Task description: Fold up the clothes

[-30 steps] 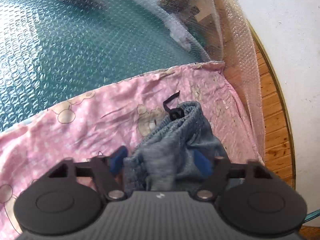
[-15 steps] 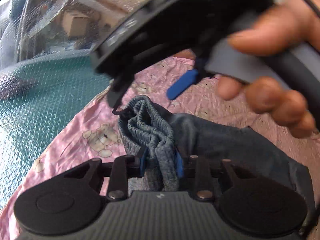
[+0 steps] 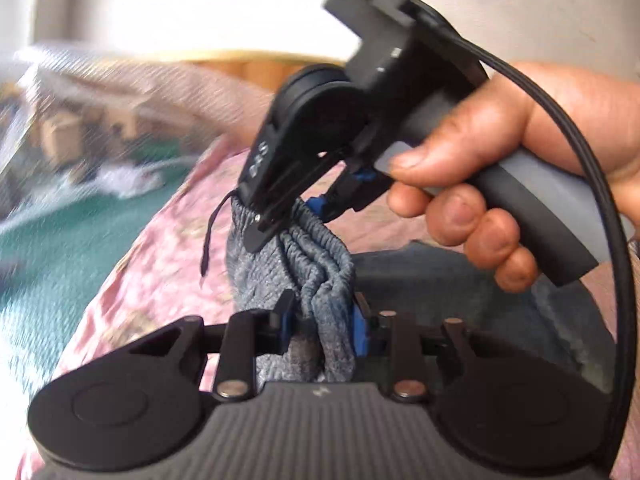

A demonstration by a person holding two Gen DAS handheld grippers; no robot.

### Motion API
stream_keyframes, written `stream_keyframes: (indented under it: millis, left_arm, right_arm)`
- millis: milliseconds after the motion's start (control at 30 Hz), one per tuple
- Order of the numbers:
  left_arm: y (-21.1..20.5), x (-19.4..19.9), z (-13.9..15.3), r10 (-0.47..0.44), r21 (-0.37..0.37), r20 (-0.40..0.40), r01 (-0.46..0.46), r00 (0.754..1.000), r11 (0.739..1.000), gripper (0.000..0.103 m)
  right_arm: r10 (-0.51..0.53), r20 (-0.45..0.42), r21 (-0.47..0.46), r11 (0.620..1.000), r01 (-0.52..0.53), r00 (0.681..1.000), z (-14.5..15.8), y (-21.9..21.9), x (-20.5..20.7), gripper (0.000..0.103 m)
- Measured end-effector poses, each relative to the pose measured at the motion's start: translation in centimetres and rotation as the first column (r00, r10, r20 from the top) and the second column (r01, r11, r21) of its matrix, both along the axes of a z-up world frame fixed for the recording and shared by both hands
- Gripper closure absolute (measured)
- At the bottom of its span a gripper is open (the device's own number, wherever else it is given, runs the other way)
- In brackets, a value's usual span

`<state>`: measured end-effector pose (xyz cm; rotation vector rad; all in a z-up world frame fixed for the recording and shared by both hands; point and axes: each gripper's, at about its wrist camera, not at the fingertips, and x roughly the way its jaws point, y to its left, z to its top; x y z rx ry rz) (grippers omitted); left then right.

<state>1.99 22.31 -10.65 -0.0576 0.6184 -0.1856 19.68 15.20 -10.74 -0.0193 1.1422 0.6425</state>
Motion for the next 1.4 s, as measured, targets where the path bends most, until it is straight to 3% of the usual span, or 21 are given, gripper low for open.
stream_keyframes:
  millis: [133, 233, 333, 467, 533, 667, 800, 900, 1000, 1067, 1167, 1267, 1333, 1400]
  left_arm:
    - [-6.3, 0.2, 0.2, -0.171, 0.041, 0.007, 0.170, 0.985, 0.985, 0.074]
    - [-11.5, 0.4, -1.1, -0.282, 0.071, -0.035, 0.284, 0.959, 0.956, 0.073]
    - [-16.1, 0.1, -3.9, -0.347, 0.104, -0.117, 0.359, 0.931, 0.928, 0.066]
    - [-17.7, -0.6, -5.5, -0.364, 0.073, -0.187, 0.382, 0.913, 0.921, 0.064]
    - [-17.5, -1.0, -5.6, -0.361, 0.042, -0.207, 0.377, 0.909, 0.925, 0.058]
    - [-16.3, -1.2, -5.0, -0.359, 0.005, -0.253, 0.373, 0.898, 0.928, 0.057]
    - [-15.6, -2.1, -4.1, -0.352, 0.042, -0.263, 0.375, 0.898, 0.926, 0.057]
    - [-14.1, -2.2, -3.2, -0.329, 0.050, -0.248, 0.352, 0.911, 0.935, 0.057]
    - [-12.5, -2.4, -2.2, -0.294, 0.048, -0.232, 0.313, 0.927, 0.949, 0.054]
    - [-11.1, -1.7, -2.3, -0.274, 0.025, -0.232, 0.287, 0.933, 0.958, 0.053]
    - [-9.2, -0.6, -2.3, -0.305, -0.067, -0.264, 0.298, 0.915, 0.952, 0.053]
    - [-7.9, 0.5, -2.4, -0.411, -0.127, -0.307, 0.391, 0.858, 0.912, 0.051]
    - [-7.5, 0.9, -2.7, -0.447, -0.144, -0.329, 0.424, 0.831, 0.894, 0.051]
    - [-7.2, 1.4, -3.0, -0.444, -0.134, -0.333, 0.424, 0.832, 0.896, 0.051]
  right_arm:
    - [-0.196, -0.068, 0.167, 0.964, 0.205, 0.978, 0.2, -11.3, -0.5, 0.081]
    - [-0.319, -0.157, 0.238, 0.906, 0.350, 0.934, -3.1, -19.5, -1.4, 0.080]
    - [-0.383, -0.224, 0.267, 0.860, 0.435, 0.896, -7.5, -24.5, -2.6, 0.080]
    - [-0.398, -0.227, 0.318, 0.832, 0.454, 0.889, -10.9, -27.0, -3.5, 0.080]
    - [-0.384, -0.216, 0.350, 0.828, 0.438, 0.898, -11.1, -27.0, -3.6, 0.080]
    - [-0.378, -0.202, 0.429, 0.795, 0.429, 0.903, -10.2, -27.9, -3.6, 0.080]
    - [-0.400, -0.251, 0.439, 0.764, 0.472, 0.881, -11.7, -29.8, -3.4, 0.079]
    - [-0.426, -0.274, 0.441, 0.741, 0.506, 0.862, -13.0, -30.8, -3.8, 0.070]
    - [-0.471, -0.274, 0.440, 0.714, 0.545, 0.838, -12.0, -31.6, -4.7, 0.047]
    - [-0.492, -0.268, 0.451, 0.696, 0.559, 0.828, -10.8, -32.0, -6.2, 0.038]
    - [-0.465, -0.271, 0.449, 0.714, 0.538, 0.843, -9.7, -31.4, -8.7, 0.036]
    - [-0.419, -0.242, 0.373, 0.792, 0.482, 0.875, -9.8, -29.6, -11.2, 0.036]
    - [-0.413, -0.200, 0.325, 0.827, 0.458, 0.888, -10.2, -28.5, -12.5, 0.042]
    - [-0.428, -0.199, 0.315, 0.824, 0.471, 0.882, -10.7, -28.5, -13.0, 0.051]
